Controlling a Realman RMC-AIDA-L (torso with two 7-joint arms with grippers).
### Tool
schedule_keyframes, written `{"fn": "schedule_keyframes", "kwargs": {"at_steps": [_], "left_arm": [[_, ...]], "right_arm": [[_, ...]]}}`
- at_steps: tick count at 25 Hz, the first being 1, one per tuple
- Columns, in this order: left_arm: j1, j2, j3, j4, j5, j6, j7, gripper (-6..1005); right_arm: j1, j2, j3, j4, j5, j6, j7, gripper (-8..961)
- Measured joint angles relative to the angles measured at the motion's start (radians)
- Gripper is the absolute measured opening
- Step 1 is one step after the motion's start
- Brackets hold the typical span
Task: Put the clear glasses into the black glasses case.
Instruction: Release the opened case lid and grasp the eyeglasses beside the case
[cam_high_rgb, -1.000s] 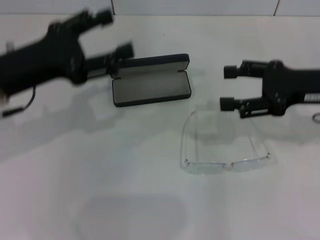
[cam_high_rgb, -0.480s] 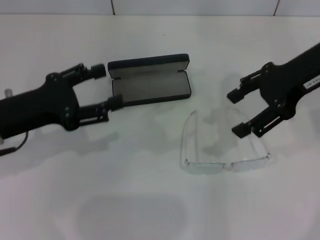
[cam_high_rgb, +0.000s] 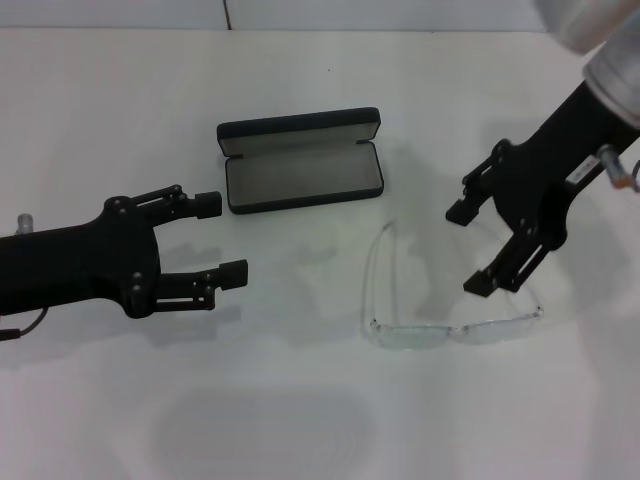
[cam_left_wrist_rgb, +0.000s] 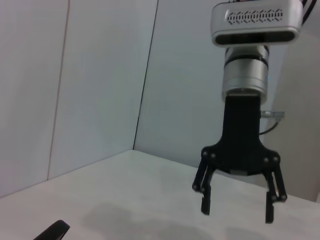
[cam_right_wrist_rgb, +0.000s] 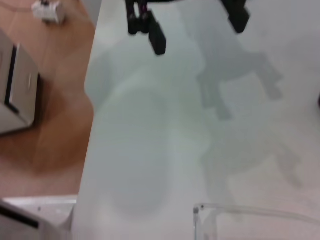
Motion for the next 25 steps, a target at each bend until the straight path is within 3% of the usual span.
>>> {"fn": "schedule_keyframes", "kwargs": {"at_steps": [1,8,25], "left_arm": [[0.0,0.0,0.0,0.0,0.0,0.001,0.002,892],[-0.013,0.001,-0.001,0.001,0.001,0.001,0.005,890],[-0.036,-0.007,-0.012,-0.003,0.104,-0.006,-0.002,871]], "right_arm": [[0.008,0.018,-0.018,-0.004,-0.032,0.0,-0.002,852],[0.02,0.052,-0.068,-0.004,-0.082,0.006,-0.003,848],[0.02,0.071,-0.262,0.009,-0.093,0.093,0.007,838]]}}
